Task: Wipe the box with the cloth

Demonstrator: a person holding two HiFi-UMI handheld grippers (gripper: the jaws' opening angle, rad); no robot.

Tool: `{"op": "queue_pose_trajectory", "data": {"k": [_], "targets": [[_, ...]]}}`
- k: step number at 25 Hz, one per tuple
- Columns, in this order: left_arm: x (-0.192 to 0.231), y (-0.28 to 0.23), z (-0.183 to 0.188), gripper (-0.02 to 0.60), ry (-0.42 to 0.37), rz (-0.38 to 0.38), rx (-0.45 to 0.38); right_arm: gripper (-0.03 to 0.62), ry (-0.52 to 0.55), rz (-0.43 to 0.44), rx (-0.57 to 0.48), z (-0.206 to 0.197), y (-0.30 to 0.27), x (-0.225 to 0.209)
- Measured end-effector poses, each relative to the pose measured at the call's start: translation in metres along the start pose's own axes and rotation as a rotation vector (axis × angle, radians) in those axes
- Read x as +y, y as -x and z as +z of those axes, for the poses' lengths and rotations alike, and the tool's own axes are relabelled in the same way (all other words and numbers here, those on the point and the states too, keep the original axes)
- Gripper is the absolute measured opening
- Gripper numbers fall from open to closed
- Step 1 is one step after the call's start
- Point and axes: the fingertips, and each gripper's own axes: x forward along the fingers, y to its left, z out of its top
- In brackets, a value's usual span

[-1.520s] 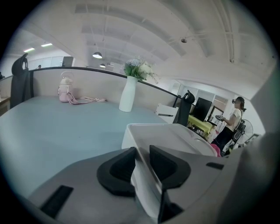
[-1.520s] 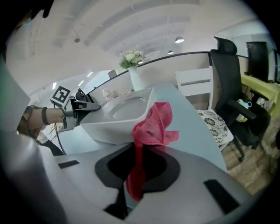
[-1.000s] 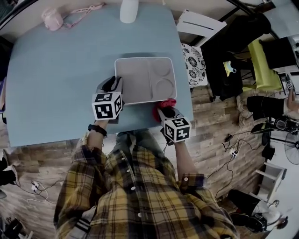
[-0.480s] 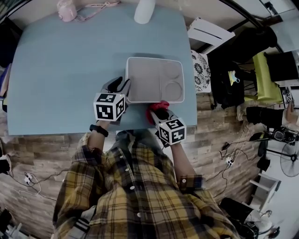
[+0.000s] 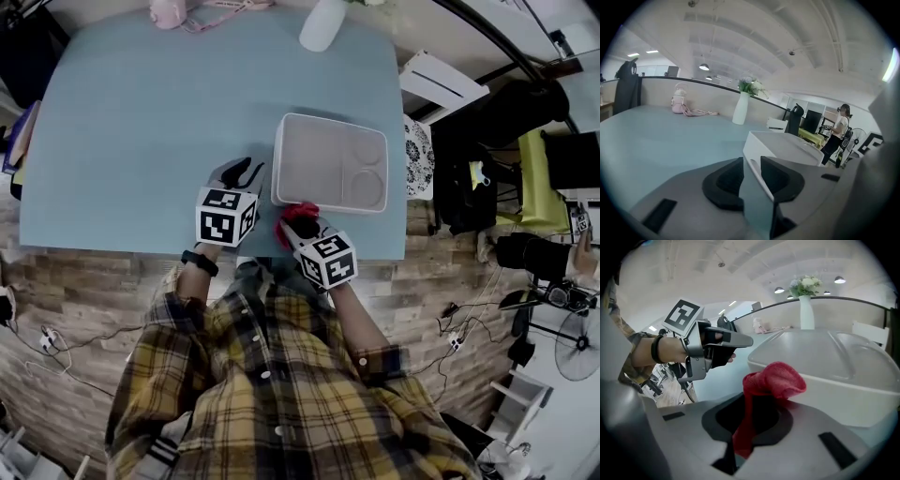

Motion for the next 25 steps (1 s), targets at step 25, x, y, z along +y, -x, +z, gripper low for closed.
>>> {"op": "queue_pose_trajectory", "data": {"k": [25], "targets": [[0.080,0.118,-0.066,0.101,0.176,0.266,-0.087,0.041,0.889,0.109,0.286,0.057,-0.027,0.069]]}}
